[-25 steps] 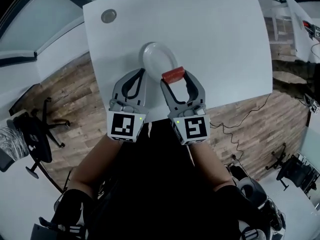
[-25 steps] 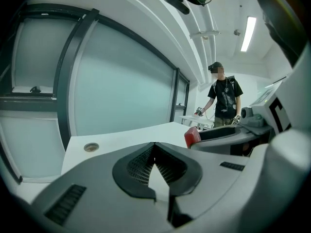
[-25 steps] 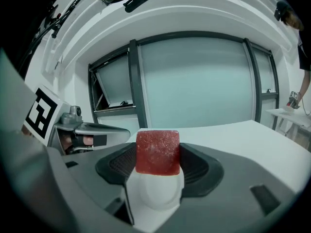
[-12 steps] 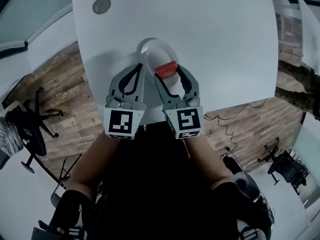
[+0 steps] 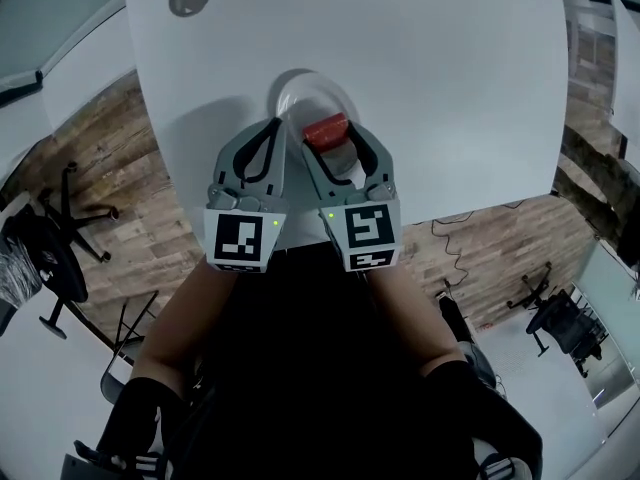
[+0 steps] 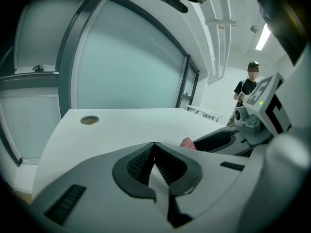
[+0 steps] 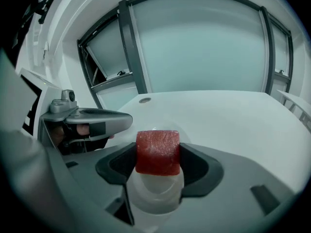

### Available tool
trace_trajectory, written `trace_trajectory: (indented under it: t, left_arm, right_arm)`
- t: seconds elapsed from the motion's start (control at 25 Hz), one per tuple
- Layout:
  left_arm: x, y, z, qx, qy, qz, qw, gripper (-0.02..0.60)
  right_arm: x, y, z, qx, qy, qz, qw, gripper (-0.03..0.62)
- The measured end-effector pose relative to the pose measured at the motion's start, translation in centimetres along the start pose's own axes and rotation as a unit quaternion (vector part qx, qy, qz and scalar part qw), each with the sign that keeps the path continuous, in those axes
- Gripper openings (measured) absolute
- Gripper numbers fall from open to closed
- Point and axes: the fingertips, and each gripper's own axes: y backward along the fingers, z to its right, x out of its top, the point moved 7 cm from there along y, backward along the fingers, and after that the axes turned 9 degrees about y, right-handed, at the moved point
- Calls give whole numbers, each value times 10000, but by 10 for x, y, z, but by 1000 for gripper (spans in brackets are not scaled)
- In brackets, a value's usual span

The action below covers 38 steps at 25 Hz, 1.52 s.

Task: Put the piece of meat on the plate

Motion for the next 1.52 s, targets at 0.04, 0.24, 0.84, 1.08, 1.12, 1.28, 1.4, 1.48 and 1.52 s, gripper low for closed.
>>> trace_trajectory:
  t: [0.04,0.24,0.84,1.08,1.12,1.28,1.4,1.48,1.52]
  left_arm:
    - [-1,-2,-2,7,22,10,10000,-11]
    - [-3,-9,-10,49,194,-13,9998,-11]
    - [-3,-3,-7,-425,-59,-232,9988,-11]
    - [17,17,6,-523,-338,11,9981,-11]
    - [22,23,10,-511,-382,86,9979,-11]
    - [42,47,29,-559,-609,420,9957,-11]
    - [54,70,43,-641,-682,672,9933,-11]
    - [63,85,47,-650,-731,858,9915,-11]
    - [67,92,49,-649,-729,960,9906,-11]
  right_arm:
    - [0,-3,0,26,18,-73,10000,278]
    - [2,-13,-1,50,273,-247,9993,278]
    - [22,-2,-6,-2,377,19,9993,276]
    - [39,37,-1,-567,232,793,9950,5]
    - [43,44,-2,-614,190,915,9937,3]
    - [63,72,-9,-827,281,1467,9853,3]
    - [78,95,-23,-969,425,1844,9771,3]
    - [86,111,-32,-1076,462,2079,9711,3]
    - [90,118,-34,-1141,488,2205,9675,3]
